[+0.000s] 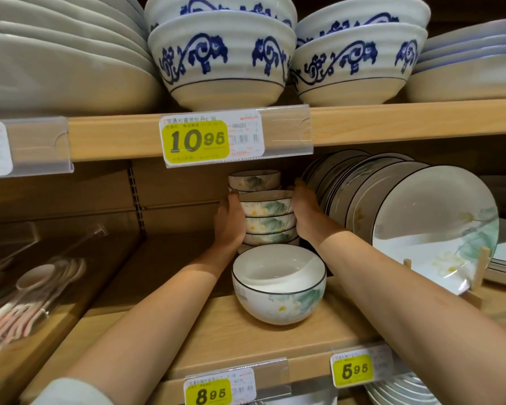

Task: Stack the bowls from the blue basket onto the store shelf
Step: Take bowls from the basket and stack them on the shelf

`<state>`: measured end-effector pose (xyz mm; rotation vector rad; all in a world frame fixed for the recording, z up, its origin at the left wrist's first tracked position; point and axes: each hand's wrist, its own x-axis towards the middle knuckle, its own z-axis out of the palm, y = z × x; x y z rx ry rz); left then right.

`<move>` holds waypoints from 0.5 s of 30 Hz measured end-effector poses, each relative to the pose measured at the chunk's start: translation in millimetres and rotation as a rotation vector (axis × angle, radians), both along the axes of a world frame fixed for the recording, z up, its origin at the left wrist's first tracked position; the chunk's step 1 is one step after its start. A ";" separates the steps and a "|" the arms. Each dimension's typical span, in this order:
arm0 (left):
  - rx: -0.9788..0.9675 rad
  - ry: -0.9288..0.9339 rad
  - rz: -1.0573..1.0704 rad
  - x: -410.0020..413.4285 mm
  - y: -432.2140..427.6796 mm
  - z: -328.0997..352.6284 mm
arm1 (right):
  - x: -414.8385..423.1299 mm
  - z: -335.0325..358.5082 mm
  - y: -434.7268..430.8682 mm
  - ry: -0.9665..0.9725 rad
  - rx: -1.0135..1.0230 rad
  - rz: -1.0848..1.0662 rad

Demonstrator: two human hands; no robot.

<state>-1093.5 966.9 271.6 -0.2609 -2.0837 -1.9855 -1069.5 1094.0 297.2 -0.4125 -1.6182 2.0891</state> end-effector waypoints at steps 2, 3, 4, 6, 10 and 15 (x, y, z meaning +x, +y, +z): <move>0.011 0.030 0.005 1.4 0.6 -2.1 | 3.2 -0.6 -1.0 -0.002 0.009 0.006; 0.012 0.035 0.003 1.9 0.9 -2.3 | 4.2 -0.7 -1.1 -0.002 0.012 0.007; 0.009 0.032 -0.002 2.8 0.9 -1.8 | 5.6 -0.5 -1.6 -0.002 0.013 0.007; 0.009 0.018 -0.010 3.5 0.7 0.5 | 8.7 0.6 -2.9 0.001 0.009 0.005; -0.033 -0.008 -0.055 6.8 -0.9 7.0 | 13.9 1.3 -3.4 -0.024 0.029 0.020; 0.007 -0.085 -0.116 12.7 -11.4 16.5 | 24.9 14.4 -2.7 -0.009 0.102 -0.003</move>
